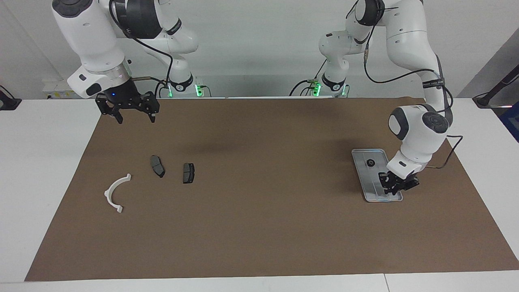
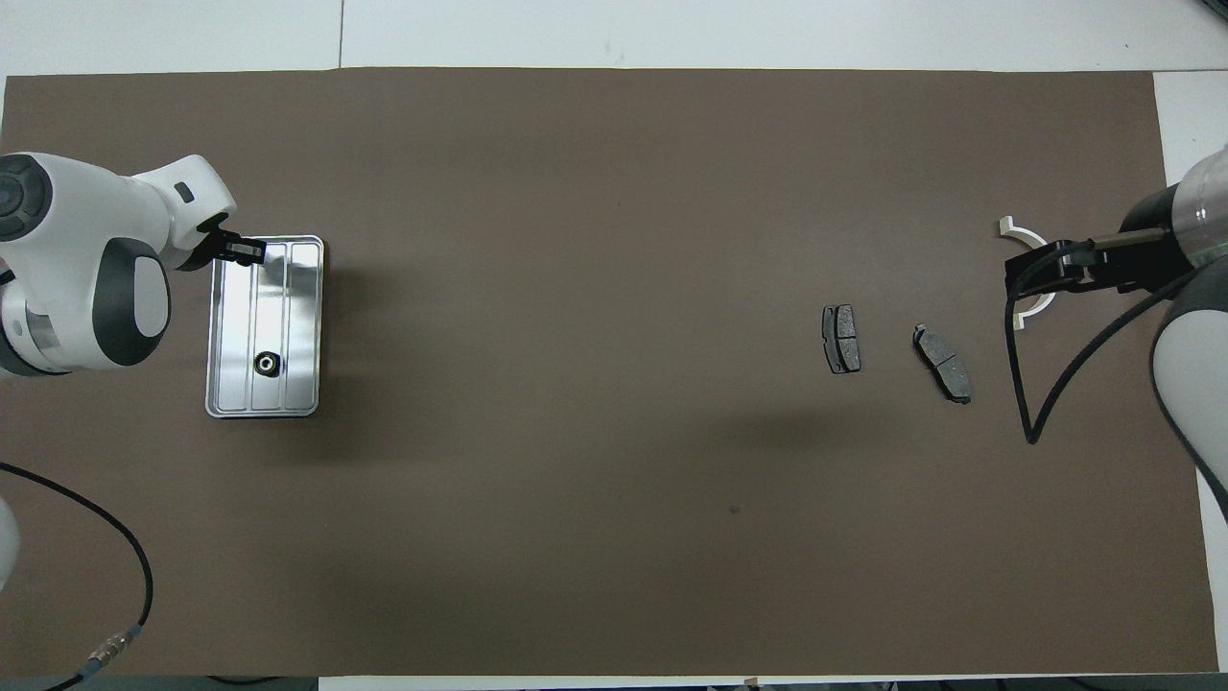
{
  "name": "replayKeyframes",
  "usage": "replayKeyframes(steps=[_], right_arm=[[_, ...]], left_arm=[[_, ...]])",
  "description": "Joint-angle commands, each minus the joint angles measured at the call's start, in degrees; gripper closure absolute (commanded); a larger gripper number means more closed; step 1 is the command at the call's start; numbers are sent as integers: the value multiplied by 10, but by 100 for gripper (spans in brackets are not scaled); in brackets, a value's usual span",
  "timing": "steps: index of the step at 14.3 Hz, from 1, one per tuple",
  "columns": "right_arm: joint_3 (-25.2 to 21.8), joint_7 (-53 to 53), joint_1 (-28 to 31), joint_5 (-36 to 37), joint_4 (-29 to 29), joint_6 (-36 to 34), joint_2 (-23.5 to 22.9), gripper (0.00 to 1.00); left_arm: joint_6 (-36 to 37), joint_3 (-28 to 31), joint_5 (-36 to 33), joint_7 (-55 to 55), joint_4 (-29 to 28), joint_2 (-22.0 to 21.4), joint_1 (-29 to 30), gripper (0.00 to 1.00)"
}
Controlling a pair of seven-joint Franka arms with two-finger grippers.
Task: Pick bearing gear from pile to tray
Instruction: 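Lower the black part into the tray and open the left gripper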
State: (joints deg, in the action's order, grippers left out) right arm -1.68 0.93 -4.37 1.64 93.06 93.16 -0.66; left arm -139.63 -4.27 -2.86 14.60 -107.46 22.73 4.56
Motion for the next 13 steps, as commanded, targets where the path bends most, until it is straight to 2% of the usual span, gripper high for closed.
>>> replayKeyframes(steps=[1,10,12,13], right_arm=[[-2,-12,2,-1,7,-2,9,0],[-4,-12,14,-1,7,-3,9,0],[-3,-12,10,-1,7,-2,9,0],[-3,-12,10,-1,7,-2,9,0]], left_arm=[[-27,4,7,-14,-35,-15,-8,100],[-35,4,7,-24,-67,-24,-12,100],[-35,4,6,-22,-65,-24,-12,6],[-31,4,6,-22,-63,-24,-12,0]])
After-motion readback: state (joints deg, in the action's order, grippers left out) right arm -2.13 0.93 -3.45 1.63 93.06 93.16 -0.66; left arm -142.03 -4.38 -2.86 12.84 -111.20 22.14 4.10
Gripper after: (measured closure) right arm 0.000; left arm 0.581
